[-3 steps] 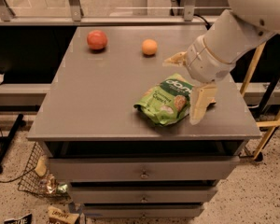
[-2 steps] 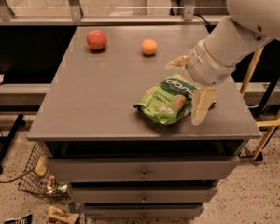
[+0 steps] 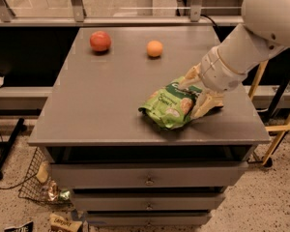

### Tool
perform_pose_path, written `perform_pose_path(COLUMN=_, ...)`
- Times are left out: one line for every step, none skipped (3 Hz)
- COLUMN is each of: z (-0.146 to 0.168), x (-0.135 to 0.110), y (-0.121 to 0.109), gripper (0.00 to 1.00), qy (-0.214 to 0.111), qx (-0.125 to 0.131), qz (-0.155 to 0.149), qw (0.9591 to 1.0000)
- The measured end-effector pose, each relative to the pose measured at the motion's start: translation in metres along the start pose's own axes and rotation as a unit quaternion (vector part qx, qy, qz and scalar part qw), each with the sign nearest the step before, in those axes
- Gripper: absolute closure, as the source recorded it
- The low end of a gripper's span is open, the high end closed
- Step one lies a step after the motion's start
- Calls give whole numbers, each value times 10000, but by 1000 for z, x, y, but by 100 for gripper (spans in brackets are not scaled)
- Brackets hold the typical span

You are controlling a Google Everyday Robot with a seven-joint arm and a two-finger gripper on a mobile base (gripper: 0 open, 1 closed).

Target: Move green rice chip bag near orange

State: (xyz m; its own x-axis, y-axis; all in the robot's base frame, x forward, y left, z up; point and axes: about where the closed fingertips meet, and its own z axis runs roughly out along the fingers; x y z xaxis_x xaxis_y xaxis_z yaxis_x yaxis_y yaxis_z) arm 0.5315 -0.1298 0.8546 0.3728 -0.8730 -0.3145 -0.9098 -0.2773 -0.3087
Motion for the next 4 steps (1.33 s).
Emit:
perform_pose_path(z=-1, x=-3, y=-3, gripper=64, qy=-86, qx=67, qz=-54, qw=9999)
perform_pose_path(z=-18, x=-4, y=-11, gripper=85, qy=-121, qx=320, qz=-21, qw=9994)
perform_pose_path(z=-50, x=5, y=-29, gripper=100, qy=20, qx=804, qz=190, qw=9966)
perform_pose_path(z=-74, x=16, y=-42, gripper=100, qy=155, qx=1143, qz=424, qw=9924)
